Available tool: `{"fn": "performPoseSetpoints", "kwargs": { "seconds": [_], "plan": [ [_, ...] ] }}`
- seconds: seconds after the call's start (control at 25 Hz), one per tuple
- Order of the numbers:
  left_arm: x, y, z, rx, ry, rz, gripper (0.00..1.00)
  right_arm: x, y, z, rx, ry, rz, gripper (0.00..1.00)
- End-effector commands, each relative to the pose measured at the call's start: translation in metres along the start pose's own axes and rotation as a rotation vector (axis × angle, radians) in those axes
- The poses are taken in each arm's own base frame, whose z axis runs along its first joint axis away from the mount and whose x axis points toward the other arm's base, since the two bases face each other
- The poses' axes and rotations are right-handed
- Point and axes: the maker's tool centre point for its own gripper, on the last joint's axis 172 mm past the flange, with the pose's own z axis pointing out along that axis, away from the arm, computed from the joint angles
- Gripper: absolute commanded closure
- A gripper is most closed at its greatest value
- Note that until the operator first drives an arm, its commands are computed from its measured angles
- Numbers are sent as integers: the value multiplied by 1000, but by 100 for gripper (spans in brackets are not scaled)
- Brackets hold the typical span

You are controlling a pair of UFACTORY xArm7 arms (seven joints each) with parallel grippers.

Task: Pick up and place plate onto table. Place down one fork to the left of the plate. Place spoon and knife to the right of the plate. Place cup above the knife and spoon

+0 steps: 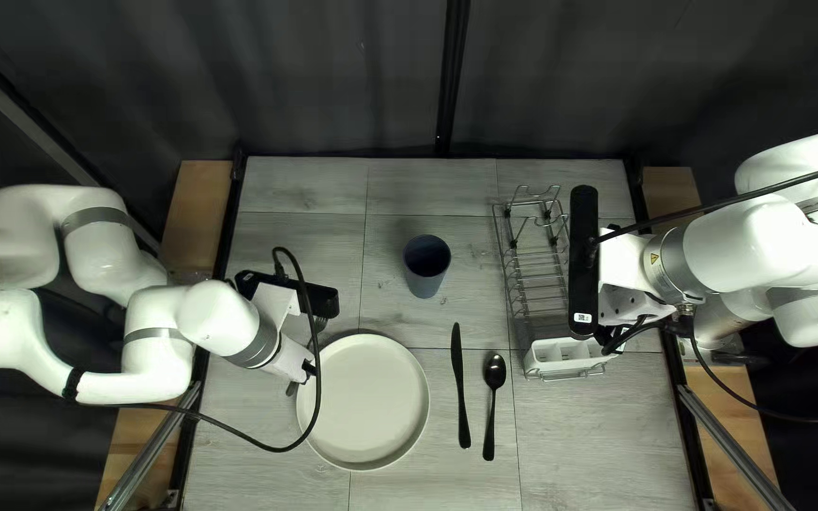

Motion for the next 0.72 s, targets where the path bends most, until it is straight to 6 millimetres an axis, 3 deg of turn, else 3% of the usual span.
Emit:
{"fn": "performPoseSetpoints", "kwargs": {
  "seconds": [0.04, 0.44, 0.72],
  "plan": [
    [-5, -10, 9, 14, 16, -35, 100, 0, 0, 0, 0, 0, 0, 0],
    [-15, -42, 34, 92, 42, -168, 100, 0, 0, 0, 0, 0, 0, 0],
    [-23, -52, 53, 102, 17, -193, 100, 0, 0, 0, 0, 0, 0, 0]
  ]
}}
